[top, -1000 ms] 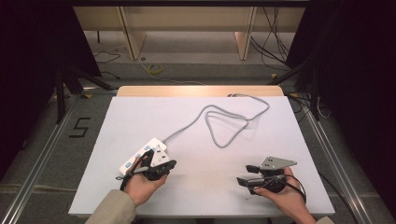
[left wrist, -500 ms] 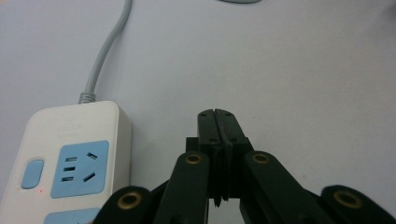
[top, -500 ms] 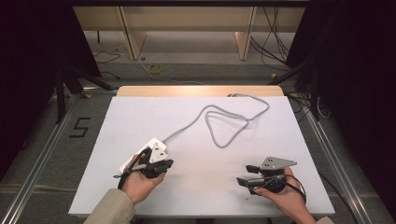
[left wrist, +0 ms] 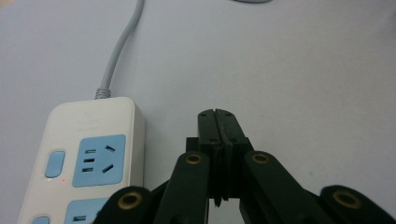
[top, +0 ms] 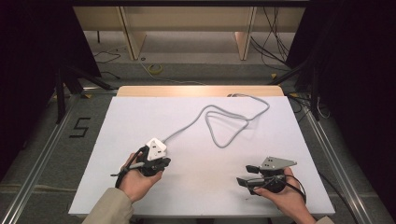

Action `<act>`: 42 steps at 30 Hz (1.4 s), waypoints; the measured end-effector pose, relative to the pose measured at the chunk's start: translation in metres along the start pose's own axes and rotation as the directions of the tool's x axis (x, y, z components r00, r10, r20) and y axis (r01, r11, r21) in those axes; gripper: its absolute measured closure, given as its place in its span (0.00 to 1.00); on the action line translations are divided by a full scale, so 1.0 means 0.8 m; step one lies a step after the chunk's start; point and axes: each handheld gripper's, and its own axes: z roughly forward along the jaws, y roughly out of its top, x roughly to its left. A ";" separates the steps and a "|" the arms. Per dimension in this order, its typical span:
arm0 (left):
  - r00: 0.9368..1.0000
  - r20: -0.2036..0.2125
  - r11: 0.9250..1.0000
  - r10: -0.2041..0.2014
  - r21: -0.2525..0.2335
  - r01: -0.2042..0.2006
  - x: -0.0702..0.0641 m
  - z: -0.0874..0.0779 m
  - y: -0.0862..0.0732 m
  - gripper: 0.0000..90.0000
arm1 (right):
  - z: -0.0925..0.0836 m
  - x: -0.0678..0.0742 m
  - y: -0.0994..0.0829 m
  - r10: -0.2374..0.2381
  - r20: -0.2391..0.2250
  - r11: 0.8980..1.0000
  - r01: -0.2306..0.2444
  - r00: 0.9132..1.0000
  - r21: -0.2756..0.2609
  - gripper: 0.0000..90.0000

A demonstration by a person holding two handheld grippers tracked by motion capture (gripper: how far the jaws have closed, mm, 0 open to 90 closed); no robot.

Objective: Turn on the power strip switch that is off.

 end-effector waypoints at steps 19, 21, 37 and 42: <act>1.000 -0.014 0.999 -0.020 0.041 0.020 0.008 -0.006 0.001 1.00 | 0.000 0.000 0.000 -0.001 -0.002 1.000 0.001 1.000 0.004 0.40; 1.000 -0.014 0.999 -0.021 0.046 0.021 0.008 -0.006 0.001 1.00 | 0.000 0.000 0.000 -0.001 -0.003 1.000 0.001 1.000 0.004 0.40; 0.998 -0.036 0.996 -0.057 0.064 0.060 0.020 -0.012 0.000 1.00 | 0.000 0.000 0.000 -0.001 -0.004 1.000 0.001 1.000 0.004 0.40; 0.997 -0.037 0.996 -0.062 0.067 0.065 0.022 -0.014 0.001 1.00 | 0.000 0.001 0.000 -0.001 -0.005 1.000 0.001 1.000 0.005 0.40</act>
